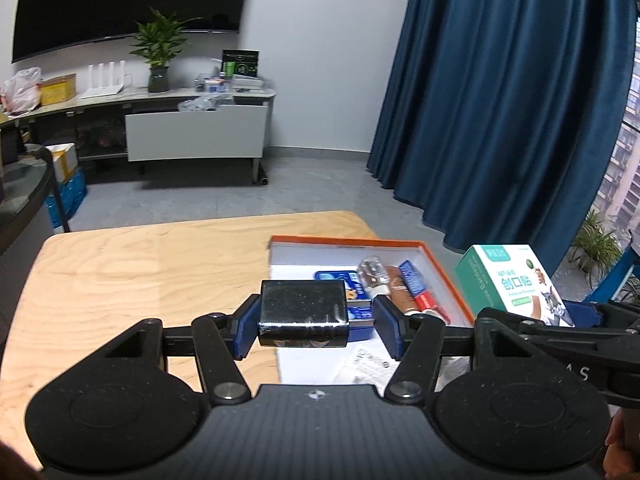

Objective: Organize rigid objects
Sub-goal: 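Carry the black charger and green bandage box with both grippers over the orange-rimmed box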

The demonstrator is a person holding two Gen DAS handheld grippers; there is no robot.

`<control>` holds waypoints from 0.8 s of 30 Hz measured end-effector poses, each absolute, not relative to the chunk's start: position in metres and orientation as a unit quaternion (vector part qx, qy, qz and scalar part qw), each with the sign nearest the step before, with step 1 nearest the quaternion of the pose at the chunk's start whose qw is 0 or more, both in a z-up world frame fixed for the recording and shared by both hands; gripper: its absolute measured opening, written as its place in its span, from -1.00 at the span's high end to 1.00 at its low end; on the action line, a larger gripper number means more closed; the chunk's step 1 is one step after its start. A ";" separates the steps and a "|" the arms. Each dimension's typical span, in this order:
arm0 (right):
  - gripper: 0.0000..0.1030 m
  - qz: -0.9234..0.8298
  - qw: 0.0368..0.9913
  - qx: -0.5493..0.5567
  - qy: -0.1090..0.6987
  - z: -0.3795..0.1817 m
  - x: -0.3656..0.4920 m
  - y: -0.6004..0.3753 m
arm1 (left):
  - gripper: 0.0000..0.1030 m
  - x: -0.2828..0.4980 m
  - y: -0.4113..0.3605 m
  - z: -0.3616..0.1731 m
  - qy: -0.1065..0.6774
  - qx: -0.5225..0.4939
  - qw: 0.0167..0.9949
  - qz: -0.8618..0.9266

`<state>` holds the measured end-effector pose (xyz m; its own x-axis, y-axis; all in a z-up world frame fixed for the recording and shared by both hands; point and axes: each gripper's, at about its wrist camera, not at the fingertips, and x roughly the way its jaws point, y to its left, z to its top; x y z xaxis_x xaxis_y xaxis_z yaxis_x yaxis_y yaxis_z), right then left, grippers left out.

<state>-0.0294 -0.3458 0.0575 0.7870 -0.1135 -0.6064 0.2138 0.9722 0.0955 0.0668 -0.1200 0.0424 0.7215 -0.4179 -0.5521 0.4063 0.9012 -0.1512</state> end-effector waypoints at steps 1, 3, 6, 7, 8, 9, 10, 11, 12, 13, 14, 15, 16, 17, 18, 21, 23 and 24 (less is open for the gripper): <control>-0.63 -0.089 0.941 0.081 0.315 0.056 -0.028 -0.348 | -0.18 0.067 -0.122 0.041 0.301 -0.008 0.927 -0.225; -0.63 -0.092 0.940 0.085 0.316 0.054 -0.028 -0.353 | -0.18 0.067 -0.125 0.040 0.301 -0.006 0.926 -0.226; -0.63 -0.094 0.940 0.092 0.316 0.052 -0.030 -0.358 | -0.18 0.070 -0.130 0.040 0.303 -0.002 0.925 -0.230; -0.63 -0.094 0.939 0.093 0.317 0.051 -0.029 -0.358 | -0.18 0.070 -0.130 0.039 0.303 -0.001 0.925 -0.230; -0.63 -0.095 0.939 0.094 0.317 0.050 -0.028 -0.359 | -0.18 0.070 -0.131 0.040 0.303 -0.001 0.924 -0.231; -0.63 -0.096 0.939 0.095 0.317 0.050 -0.028 -0.361 | -0.18 0.071 -0.131 0.039 0.305 -0.001 0.924 -0.232; -0.63 -0.097 0.938 0.097 0.317 0.049 -0.027 -0.362 | -0.18 0.072 -0.131 0.039 0.305 -0.001 0.923 -0.232; -0.63 -0.096 0.938 0.100 0.317 0.049 -0.026 -0.364 | -0.18 0.072 -0.133 0.039 0.306 0.001 0.923 -0.233; -0.63 -0.095 0.938 0.101 0.318 0.049 -0.026 -0.365 | -0.18 0.074 -0.131 0.039 0.306 0.002 0.923 -0.234; -0.63 -0.095 0.938 0.101 0.318 0.048 -0.024 -0.365 | -0.18 0.075 -0.132 0.038 0.307 0.003 0.922 -0.235; -0.63 -0.094 0.938 0.101 0.318 0.048 -0.023 -0.366 | -0.18 0.075 -0.132 0.039 0.308 0.002 0.921 -0.237; -0.63 -0.093 0.938 0.101 0.318 0.048 -0.022 -0.367 | -0.18 0.076 -0.134 0.039 0.309 0.002 0.921 -0.237; -0.63 -0.093 0.938 0.102 0.318 0.048 -0.023 -0.366 | -0.18 0.077 -0.134 0.039 0.310 0.002 0.921 -0.238; -0.63 -0.092 0.938 0.102 0.318 0.048 -0.022 -0.366 | -0.18 0.077 -0.135 0.039 0.311 0.003 0.920 -0.239; -0.63 -0.092 0.938 0.101 0.319 0.048 -0.022 -0.367 | -0.18 0.077 -0.136 0.038 0.311 0.003 0.920 -0.240; -0.63 -0.091 0.937 0.102 0.322 0.045 -0.022 -0.367 | -0.18 0.079 -0.139 0.037 0.314 0.007 0.918 -0.242; -0.63 -0.089 0.936 0.103 0.324 0.044 -0.019 -0.368 | -0.18 0.081 -0.141 0.036 0.316 0.008 0.917 -0.242; -0.63 -0.089 0.936 0.101 0.326 0.044 -0.018 -0.368 | -0.18 0.082 -0.142 0.036 0.317 0.009 0.917 -0.243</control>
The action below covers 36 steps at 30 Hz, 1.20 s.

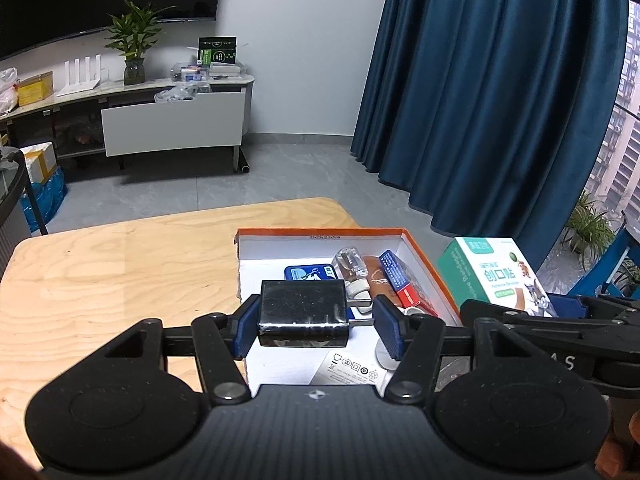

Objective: Organize rigid objects
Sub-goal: 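Carry the black charger and green bandage box with both grippers over the orange-rimmed box, then lower the green bandage box into the box and open the right gripper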

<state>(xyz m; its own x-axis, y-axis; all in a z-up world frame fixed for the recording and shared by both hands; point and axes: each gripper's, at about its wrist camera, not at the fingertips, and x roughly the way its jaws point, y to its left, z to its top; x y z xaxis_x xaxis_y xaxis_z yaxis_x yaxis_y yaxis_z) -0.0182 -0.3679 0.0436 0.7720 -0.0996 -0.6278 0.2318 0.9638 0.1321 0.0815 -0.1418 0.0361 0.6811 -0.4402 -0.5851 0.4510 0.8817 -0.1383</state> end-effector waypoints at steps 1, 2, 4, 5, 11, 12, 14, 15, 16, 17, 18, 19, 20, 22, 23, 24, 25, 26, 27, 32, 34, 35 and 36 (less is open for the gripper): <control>-0.63 -0.088 0.936 0.101 0.327 0.042 -0.017 -0.368 | -0.18 0.082 -0.143 0.036 0.318 0.009 0.916 -0.244; -0.63 -0.087 0.935 0.102 0.327 0.042 -0.016 -0.369 | -0.18 0.083 -0.143 0.036 0.319 0.009 0.916 -0.244; -0.63 -0.088 0.935 0.104 0.328 0.041 -0.015 -0.371 | -0.18 0.084 -0.145 0.036 0.319 0.011 0.915 -0.245; -0.63 -0.089 0.934 0.104 0.329 0.041 -0.014 -0.372 | -0.18 0.085 -0.145 0.036 0.321 0.011 0.914 -0.246; -0.63 -0.089 0.933 0.106 0.331 0.040 -0.010 -0.375 | -0.18 0.087 -0.150 0.034 0.325 0.015 0.912 -0.251; -0.63 -0.089 0.933 0.106 0.331 0.040 -0.009 -0.375 | -0.18 0.087 -0.150 0.033 0.326 0.014 0.911 -0.252; -0.63 -0.090 0.932 0.107 0.333 0.039 -0.007 -0.375 | -0.18 0.088 -0.151 0.032 0.329 0.015 0.910 -0.252; -0.63 -0.089 0.932 0.109 0.334 0.038 -0.006 -0.375 | -0.18 0.088 -0.151 0.031 0.330 0.015 0.909 -0.252; -0.63 -0.088 0.932 0.109 0.334 0.038 -0.005 -0.376 | -0.18 0.089 -0.152 0.031 0.331 0.014 0.909 -0.253; -0.63 -0.086 0.932 0.108 0.334 0.038 -0.005 -0.375 | -0.18 0.089 -0.152 0.030 0.333 0.015 0.908 -0.253; -0.63 -0.085 0.932 0.108 0.335 0.037 -0.004 -0.375 | -0.18 0.089 -0.152 0.030 0.334 0.015 0.908 -0.254; -0.63 -0.084 0.932 0.109 0.336 0.037 -0.003 -0.375 | -0.18 0.089 -0.153 0.029 0.334 0.016 0.908 -0.254; -0.63 -0.084 0.932 0.109 0.336 0.036 -0.003 -0.375 | -0.18 0.089 -0.153 0.028 0.335 0.016 0.907 -0.254; -0.63 -0.082 0.931 0.109 0.337 0.035 -0.002 -0.375 | -0.18 0.089 -0.154 0.028 0.336 0.016 0.907 -0.255; -0.63 -0.080 0.931 0.111 0.338 0.035 -0.001 -0.376 | -0.18 0.089 -0.154 0.028 0.337 0.017 0.906 -0.255; -0.63 -0.080 0.931 0.112 0.339 0.035 0.000 -0.376 | -0.18 0.089 -0.154 0.028 0.337 0.016 0.906 -0.256; -0.63 -0.079 0.931 0.113 0.339 0.034 0.000 -0.377 | -0.18 0.089 -0.155 0.027 0.338 0.016 0.906 -0.255; -0.63 -0.079 0.931 0.113 0.338 0.034 0.001 -0.379 | -0.18 0.090 -0.155 0.027 0.339 0.016 0.905 -0.255; -0.63 -0.079 0.931 0.112 0.338 0.034 0.001 -0.379 | -0.18 0.090 -0.155 0.027 0.340 0.016 0.905 -0.256; -0.63 -0.077 0.930 0.112 0.340 0.033 0.002 -0.383 | -0.18 0.091 -0.156 0.025 0.343 0.016 0.904 -0.255; -0.63 -0.078 0.930 0.112 0.341 0.032 0.002 -0.384 | -0.18 0.091 -0.156 0.025 0.343 0.016 0.904 -0.253; -0.63 -0.078 0.930 0.112 0.342 0.032 0.002 -0.383 | -0.18 0.092 -0.156 0.024 0.344 0.015 0.904 -0.253; -0.63 -0.077 0.929 0.112 0.343 0.031 0.002 -0.382 | -0.18 0.092 -0.156 0.024 0.344 0.015 0.904 -0.252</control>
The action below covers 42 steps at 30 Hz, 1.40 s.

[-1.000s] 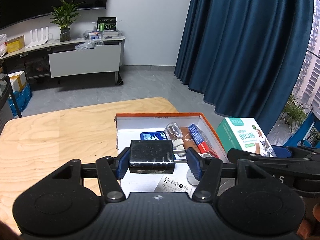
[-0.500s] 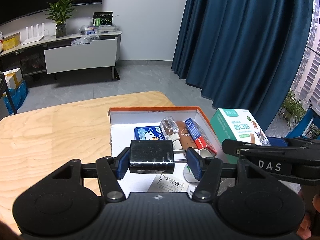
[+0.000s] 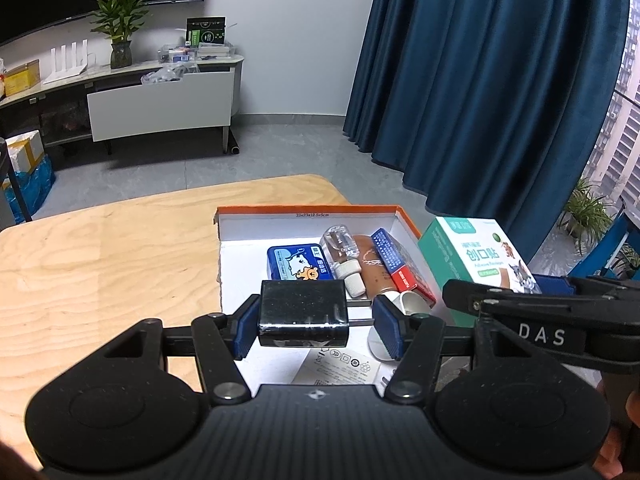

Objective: Organize rigid objects
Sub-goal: 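Lower the green bandage box into the box and open the right gripper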

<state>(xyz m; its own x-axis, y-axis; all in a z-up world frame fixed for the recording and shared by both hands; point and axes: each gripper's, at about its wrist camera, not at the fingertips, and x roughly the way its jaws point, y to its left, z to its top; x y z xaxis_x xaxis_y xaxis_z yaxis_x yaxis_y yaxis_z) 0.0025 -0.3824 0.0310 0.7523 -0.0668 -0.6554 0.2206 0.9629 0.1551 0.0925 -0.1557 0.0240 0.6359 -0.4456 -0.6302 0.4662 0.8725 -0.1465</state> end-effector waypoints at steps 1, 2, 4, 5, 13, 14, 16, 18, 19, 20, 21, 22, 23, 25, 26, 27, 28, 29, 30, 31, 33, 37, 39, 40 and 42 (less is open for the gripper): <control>-0.63 -0.077 0.929 0.111 0.344 0.030 0.003 -0.382 | -0.18 0.093 -0.156 0.024 0.345 0.015 0.904 -0.251; -0.63 -0.076 0.929 0.110 0.345 0.030 0.003 -0.381 | -0.18 0.094 -0.155 0.023 0.345 0.015 0.904 -0.250; -0.63 -0.076 0.929 0.109 0.346 0.030 0.003 -0.380 | -0.18 0.095 -0.155 0.024 0.346 0.013 0.905 -0.248; -0.63 -0.075 0.929 0.110 0.346 0.030 0.004 -0.380 | -0.18 0.095 -0.154 0.024 0.346 0.012 0.905 -0.247; -0.63 -0.069 0.929 0.108 0.347 0.029 0.005 -0.378 | -0.18 0.097 -0.150 0.023 0.347 0.009 0.906 -0.243; -0.63 -0.069 0.929 0.109 0.347 0.029 0.004 -0.378 | -0.18 0.097 -0.150 0.023 0.347 0.009 0.906 -0.242; -0.63 -0.067 0.929 0.109 0.346 0.029 0.002 -0.377 | -0.18 0.098 -0.150 0.023 0.348 0.008 0.906 -0.243; -0.63 -0.067 0.929 0.109 0.347 0.029 0.002 -0.376 | -0.18 0.097 -0.149 0.023 0.347 0.007 0.906 -0.242; -0.63 -0.066 0.929 0.110 0.347 0.029 0.002 -0.375 | -0.18 0.096 -0.149 0.023 0.347 0.007 0.906 -0.242; -0.63 -0.067 0.929 0.110 0.348 0.028 0.001 -0.374 | -0.18 0.096 -0.149 0.023 0.348 0.006 0.906 -0.242; -0.63 -0.067 0.928 0.110 0.349 0.027 0.001 -0.373 | -0.18 0.096 -0.148 0.023 0.348 0.005 0.906 -0.241; -0.63 -0.067 0.928 0.110 0.349 0.027 0.001 -0.372 | -0.18 0.096 -0.148 0.023 0.348 0.005 0.906 -0.240; -0.63 -0.067 0.929 0.109 0.348 0.027 0.000 -0.372 | -0.18 0.096 -0.147 0.023 0.349 0.003 0.906 -0.240; -0.63 -0.066 0.929 0.107 0.349 0.027 0.000 -0.371 | -0.18 0.096 -0.146 0.022 0.349 0.003 0.906 -0.239; -0.62 -0.066 0.929 0.107 0.348 0.027 0.000 -0.370 | -0.18 0.096 -0.146 0.023 0.349 0.003 0.906 -0.238; -0.63 -0.066 0.929 0.107 0.348 0.028 0.000 -0.370 | -0.18 0.096 -0.146 0.023 0.349 0.002 0.906 -0.238; -0.63 -0.066 0.930 0.107 0.347 0.028 0.000 -0.371 | -0.18 0.096 -0.146 0.023 0.349 0.001 0.906 -0.239; -0.63 -0.066 0.930 0.108 0.345 0.029 -0.001 -0.371 | -0.18 0.096 -0.146 0.024 0.348 0.001 0.906 -0.239; -0.63 -0.066 0.931 0.109 0.342 0.029 -0.003 -0.372 | -0.18 0.096 -0.146 0.024 0.348 0.000 0.906 -0.240; -0.63 -0.067 0.932 0.110 0.340 0.031 -0.004 -0.374 | -0.18 0.096 -0.145 0.024 0.347 0.000 0.906 -0.241; -0.62 -0.070 0.933 0.107 0.337 0.033 -0.006 -0.375 | -0.18 0.096 -0.145 0.024 0.347 0.000 0.906 -0.242; -0.62 -0.073 0.934 0.112 0.331 0.036 -0.013 -0.379 | -0.18 0.093 -0.145 0.025 0.346 -0.002 0.905 -0.247; -0.62 -0.079 0.934 0.114 0.329 0.037 -0.018 -0.381 | -0.18 0.092 -0.144 0.025 0.346 -0.003 0.904 -0.250; -0.62 -0.081 0.934 0.115 0.329 0.037 -0.020 -0.382 | -0.18 0.092 -0.144 0.025 0.346 -0.004 0.904 -0.251; -0.62 -0.083 0.934 0.117 0.327 0.038 -0.026 -0.384 | -0.18 0.092 -0.145 0.025 0.346 -0.004 0.904 -0.253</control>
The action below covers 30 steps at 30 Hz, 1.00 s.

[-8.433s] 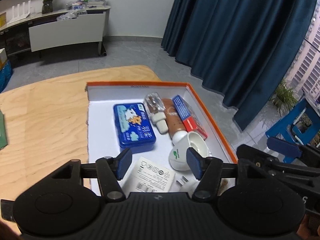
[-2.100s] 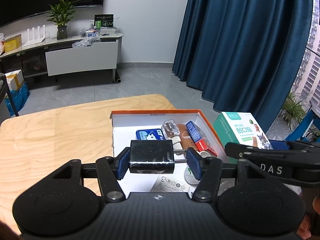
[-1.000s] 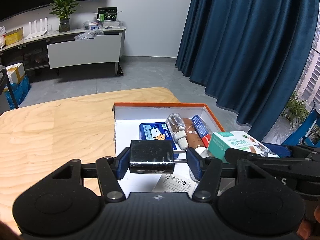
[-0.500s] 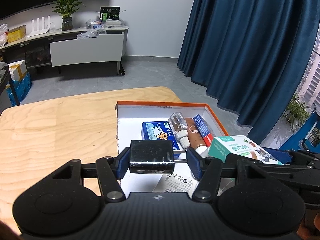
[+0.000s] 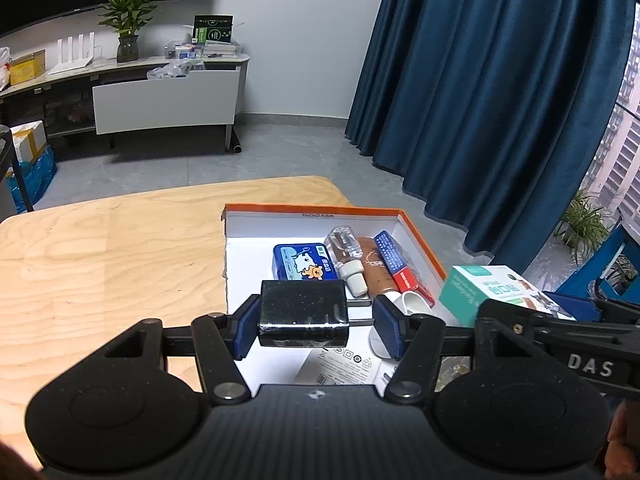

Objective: Organize rigid objects
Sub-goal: 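Lower the green bandage box into the box and open the right gripper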

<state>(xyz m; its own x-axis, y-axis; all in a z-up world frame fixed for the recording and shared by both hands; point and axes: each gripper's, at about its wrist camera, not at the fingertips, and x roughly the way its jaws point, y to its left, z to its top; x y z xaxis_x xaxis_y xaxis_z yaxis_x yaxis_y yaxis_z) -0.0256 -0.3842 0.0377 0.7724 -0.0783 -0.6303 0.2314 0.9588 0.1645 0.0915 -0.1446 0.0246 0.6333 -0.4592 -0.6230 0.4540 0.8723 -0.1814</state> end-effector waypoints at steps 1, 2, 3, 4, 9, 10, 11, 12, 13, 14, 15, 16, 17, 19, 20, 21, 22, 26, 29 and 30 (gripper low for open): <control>-0.62 -0.083 0.934 0.117 0.327 0.038 -0.028 -0.385 | -0.18 0.092 -0.145 0.024 0.346 -0.004 0.903 -0.253; -0.62 -0.083 0.934 0.117 0.326 0.039 -0.031 -0.385 | -0.18 0.092 -0.145 0.024 0.346 -0.005 0.903 -0.253; -0.62 -0.082 0.935 0.118 0.325 0.039 -0.033 -0.385 | -0.18 0.092 -0.145 0.024 0.346 -0.005 0.903 -0.254; -0.62 -0.081 0.935 0.119 0.325 0.040 -0.035 -0.384 | -0.18 0.092 -0.146 0.024 0.346 -0.005 0.903 -0.254; -0.62 -0.077 0.936 0.120 0.321 0.043 -0.034 -0.382 | -0.18 0.092 -0.145 0.025 0.346 -0.007 0.903 -0.255; -0.62 -0.076 0.937 0.120 0.320 0.043 -0.034 -0.382 | -0.18 0.091 -0.145 0.025 0.346 -0.007 0.903 -0.256; -0.62 -0.075 0.937 0.121 0.319 0.043 -0.034 -0.382 | -0.18 0.091 -0.144 0.025 0.345 -0.006 0.903 -0.256; -0.62 -0.074 0.938 0.122 0.317 0.043 -0.034 -0.382 | -0.18 0.091 -0.144 0.026 0.345 -0.006 0.903 -0.257; -0.62 -0.073 0.938 0.123 0.315 0.044 -0.034 -0.382 | -0.18 0.091 -0.144 0.026 0.345 -0.006 0.903 -0.257; -0.62 -0.072 0.938 0.124 0.315 0.044 -0.034 -0.383 | -0.18 0.090 -0.144 0.026 0.345 -0.006 0.903 -0.258; -0.62 -0.071 0.938 0.126 0.314 0.045 -0.034 -0.383 | -0.18 0.090 -0.145 0.026 0.345 -0.007 0.902 -0.259; -0.62 -0.070 0.938 0.127 0.314 0.045 -0.033 -0.384 | -0.18 0.090 -0.145 0.026 0.345 -0.006 0.902 -0.260; -0.62 -0.070 0.939 0.127 0.313 0.045 -0.032 -0.385 | -0.18 0.089 -0.145 0.025 0.345 -0.006 0.901 -0.261; -0.62 -0.070 0.939 0.125 0.313 0.046 -0.029 -0.387 | -0.18 0.089 -0.148 0.025 0.346 -0.005 0.900 -0.264; -0.62 -0.069 0.939 0.124 0.312 0.046 -0.028 -0.387 | -0.18 0.088 -0.148 0.025 0.346 -0.004 0.900 -0.265; -0.62 -0.069 0.939 0.125 0.312 0.046 -0.026 -0.388 | -0.18 0.088 -0.148 0.025 0.345 -0.004 0.900 -0.267; -0.62 -0.067 0.940 0.125 0.311 0.046 -0.025 -0.388 | -0.18 0.088 -0.149 0.025 0.346 -0.003 0.899 -0.268; -0.63 -0.055 0.939 0.132 0.312 0.043 -0.015 -0.392 | -0.18 0.088 -0.151 0.023 0.349 -0.002 0.897 -0.273; -0.63 -0.053 0.938 0.135 0.313 0.043 -0.006 -0.394 | -0.18 0.088 -0.152 0.023 0.351 -0.001 0.895 -0.275; -0.62 -0.051 0.938 0.136 0.313 0.043 -0.003 -0.394 | -0.18 0.087 -0.153 0.023 0.351 0.001 0.895 -0.276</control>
